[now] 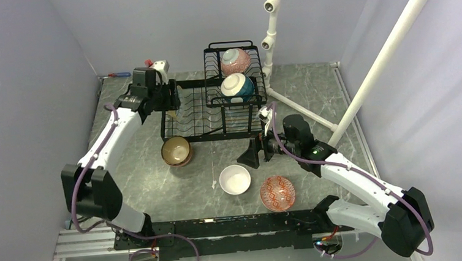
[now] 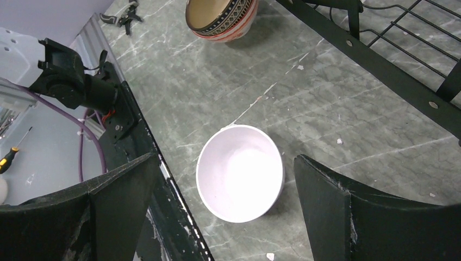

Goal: Load the bowls into the dish rack
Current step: Turn the bowl upside down on the dish rack, then pick up the bowl from the center of the board.

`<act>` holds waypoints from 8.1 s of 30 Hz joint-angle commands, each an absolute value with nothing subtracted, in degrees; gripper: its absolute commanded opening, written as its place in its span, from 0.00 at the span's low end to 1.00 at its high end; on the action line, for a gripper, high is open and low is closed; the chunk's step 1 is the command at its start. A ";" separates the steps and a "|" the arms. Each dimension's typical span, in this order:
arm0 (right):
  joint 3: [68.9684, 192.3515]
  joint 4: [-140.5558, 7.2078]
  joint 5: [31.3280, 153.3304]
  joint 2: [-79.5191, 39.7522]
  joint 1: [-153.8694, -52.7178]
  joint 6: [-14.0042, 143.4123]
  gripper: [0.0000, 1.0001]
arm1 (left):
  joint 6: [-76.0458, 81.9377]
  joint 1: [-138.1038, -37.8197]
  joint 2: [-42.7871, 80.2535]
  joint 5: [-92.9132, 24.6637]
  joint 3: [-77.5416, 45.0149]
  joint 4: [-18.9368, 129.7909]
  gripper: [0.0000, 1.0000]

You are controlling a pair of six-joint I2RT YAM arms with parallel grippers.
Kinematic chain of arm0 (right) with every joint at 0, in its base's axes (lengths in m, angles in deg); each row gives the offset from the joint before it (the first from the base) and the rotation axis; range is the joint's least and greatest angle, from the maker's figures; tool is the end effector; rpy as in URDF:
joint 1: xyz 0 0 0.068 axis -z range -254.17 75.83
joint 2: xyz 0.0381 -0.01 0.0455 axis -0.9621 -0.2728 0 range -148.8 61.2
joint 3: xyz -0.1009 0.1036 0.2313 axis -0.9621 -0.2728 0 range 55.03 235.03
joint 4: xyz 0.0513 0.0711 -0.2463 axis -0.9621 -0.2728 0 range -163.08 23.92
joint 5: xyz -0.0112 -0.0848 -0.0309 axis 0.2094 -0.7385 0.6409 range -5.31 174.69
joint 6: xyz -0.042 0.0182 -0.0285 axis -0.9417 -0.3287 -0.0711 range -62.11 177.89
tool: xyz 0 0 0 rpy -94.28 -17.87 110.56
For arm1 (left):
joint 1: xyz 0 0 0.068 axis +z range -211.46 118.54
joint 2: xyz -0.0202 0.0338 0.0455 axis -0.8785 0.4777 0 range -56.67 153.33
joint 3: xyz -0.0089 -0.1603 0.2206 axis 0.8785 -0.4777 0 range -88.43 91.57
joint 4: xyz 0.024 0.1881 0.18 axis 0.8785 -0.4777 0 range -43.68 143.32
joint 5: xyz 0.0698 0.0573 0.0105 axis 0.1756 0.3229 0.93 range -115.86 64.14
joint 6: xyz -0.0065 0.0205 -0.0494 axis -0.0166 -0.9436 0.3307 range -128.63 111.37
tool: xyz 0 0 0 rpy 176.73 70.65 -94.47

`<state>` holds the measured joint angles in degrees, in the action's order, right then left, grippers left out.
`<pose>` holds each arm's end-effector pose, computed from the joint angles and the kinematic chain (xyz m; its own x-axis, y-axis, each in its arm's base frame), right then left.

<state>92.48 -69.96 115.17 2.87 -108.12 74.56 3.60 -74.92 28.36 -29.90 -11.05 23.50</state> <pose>0.1781 0.1416 0.2631 -0.5803 -0.0928 -0.8091 -0.7276 0.5055 0.4638 0.3251 -0.0804 0.3369 -0.6390 -0.0644 -0.7665 0.1546 0.9654 -0.2100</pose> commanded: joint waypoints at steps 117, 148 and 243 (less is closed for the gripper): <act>91.99 -72.30 112.55 6.88 -108.16 72.22 1.00 | 1.82 -77.72 65.08 -25.95 27.36 12.35 0.94; 93.26 -73.29 111.32 5.43 -108.11 71.71 1.00 | 18.98 -77.82 63.61 -45.00 8.11 32.81 0.47; 90.66 -70.05 107.83 -17.84 -110.40 76.81 0.76 | 38.87 -115.23 -0.70 -10.37 -45.90 26.30 0.94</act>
<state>88.19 -73.35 107.78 -16.45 -109.19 76.98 36.58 -114.98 2.70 -12.78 -43.99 24.85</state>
